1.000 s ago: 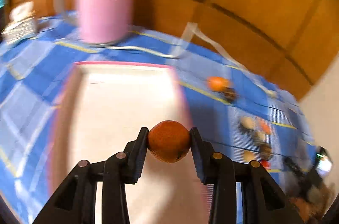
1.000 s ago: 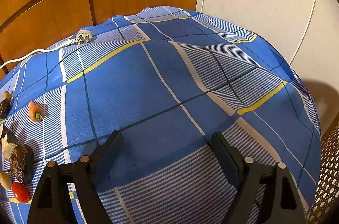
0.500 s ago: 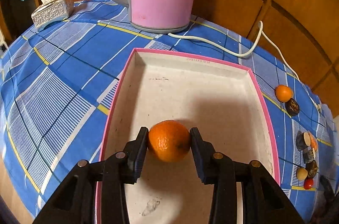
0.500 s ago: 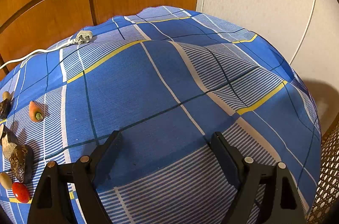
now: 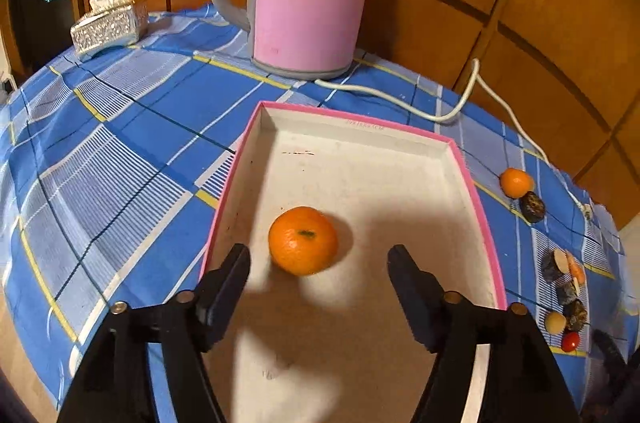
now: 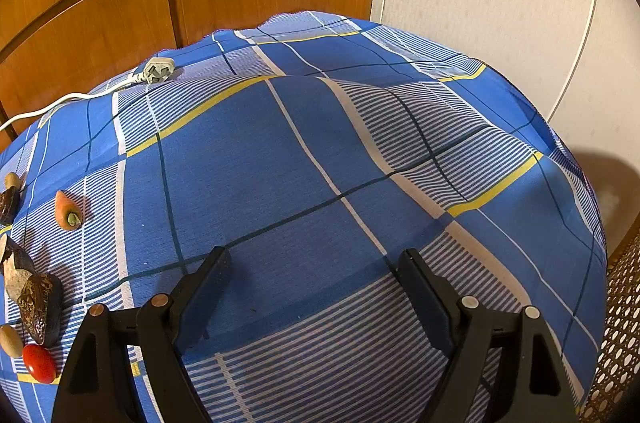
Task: Organize fruits
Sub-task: 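Lower the orange into the tray and open the left tool, then reach the right tool to the carrot and grasp it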
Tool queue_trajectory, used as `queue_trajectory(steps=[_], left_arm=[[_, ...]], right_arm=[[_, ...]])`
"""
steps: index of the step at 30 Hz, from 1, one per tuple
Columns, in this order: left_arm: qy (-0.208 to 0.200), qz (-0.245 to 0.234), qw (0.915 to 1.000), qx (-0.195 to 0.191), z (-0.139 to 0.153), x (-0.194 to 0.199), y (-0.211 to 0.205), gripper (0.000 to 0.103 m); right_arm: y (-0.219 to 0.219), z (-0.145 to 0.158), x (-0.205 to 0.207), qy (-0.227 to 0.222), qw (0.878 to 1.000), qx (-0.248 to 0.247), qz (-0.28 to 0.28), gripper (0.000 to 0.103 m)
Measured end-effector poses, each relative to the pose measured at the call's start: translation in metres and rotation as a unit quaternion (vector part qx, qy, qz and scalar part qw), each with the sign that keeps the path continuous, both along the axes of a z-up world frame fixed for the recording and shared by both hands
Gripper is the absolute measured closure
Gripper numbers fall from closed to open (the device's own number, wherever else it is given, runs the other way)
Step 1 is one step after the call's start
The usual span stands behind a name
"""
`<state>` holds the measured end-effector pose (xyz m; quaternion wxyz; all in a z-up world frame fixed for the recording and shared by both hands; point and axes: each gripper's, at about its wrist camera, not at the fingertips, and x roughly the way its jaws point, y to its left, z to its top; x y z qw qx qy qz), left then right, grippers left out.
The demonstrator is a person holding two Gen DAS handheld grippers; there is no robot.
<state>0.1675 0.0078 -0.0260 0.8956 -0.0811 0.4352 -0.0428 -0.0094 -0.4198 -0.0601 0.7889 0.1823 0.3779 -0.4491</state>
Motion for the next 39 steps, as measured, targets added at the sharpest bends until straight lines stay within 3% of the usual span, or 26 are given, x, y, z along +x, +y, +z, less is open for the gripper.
queue_trajectory(steps=[5, 13, 18, 21, 23, 27, 31, 35, 39], left_arm=[[-0.015, 0.001, 0.9998, -0.010, 0.011, -0.027, 0.002, 0.023], [-0.043, 0.049, 0.9978, -0.013, 0.014, -0.090, 0.025, 0.017], [-0.031, 0.056, 0.9979, -0.007, 0.005, -0.114, 0.041, 0.016], [-0.023, 0.061, 0.9979, -0.008, -0.002, -0.123, 0.049, 0.016], [-0.020, 0.067, 0.9975, -0.013, -0.006, -0.126, 0.051, 0.016], [-0.013, 0.065, 0.9976, -0.020, -0.013, -0.128, 0.050, 0.016], [-0.006, 0.054, 0.9982, -0.023, -0.020, -0.130, 0.045, 0.016], [-0.004, 0.051, 0.9984, -0.026, -0.022, -0.130, 0.046, 0.016], [0.000, 0.054, 0.9982, -0.025, -0.024, -0.130, 0.048, 0.013]], right_arm=[[0.000, 0.000, 0.000, -0.001, 1.000, 0.000, 0.000, 0.017], [0.001, 0.000, 0.000, -0.004, 1.000, 0.001, 0.000, 0.016], [0.001, 0.001, 0.000, -0.006, 1.000, 0.004, 0.002, 0.016], [0.006, 0.004, 0.005, -0.012, 0.999, 0.011, 0.028, 0.026], [0.016, 0.009, 0.013, -0.017, 0.997, 0.025, 0.069, 0.043], [0.044, 0.028, 0.039, -0.029, 0.985, 0.040, 0.166, 0.062], [0.063, 0.047, 0.070, -0.021, 0.970, 0.040, 0.239, 0.064], [0.071, 0.046, 0.114, 0.036, 0.954, 0.036, 0.295, 0.064], [0.074, 0.026, 0.155, 0.113, 0.932, 0.046, 0.342, 0.064]])
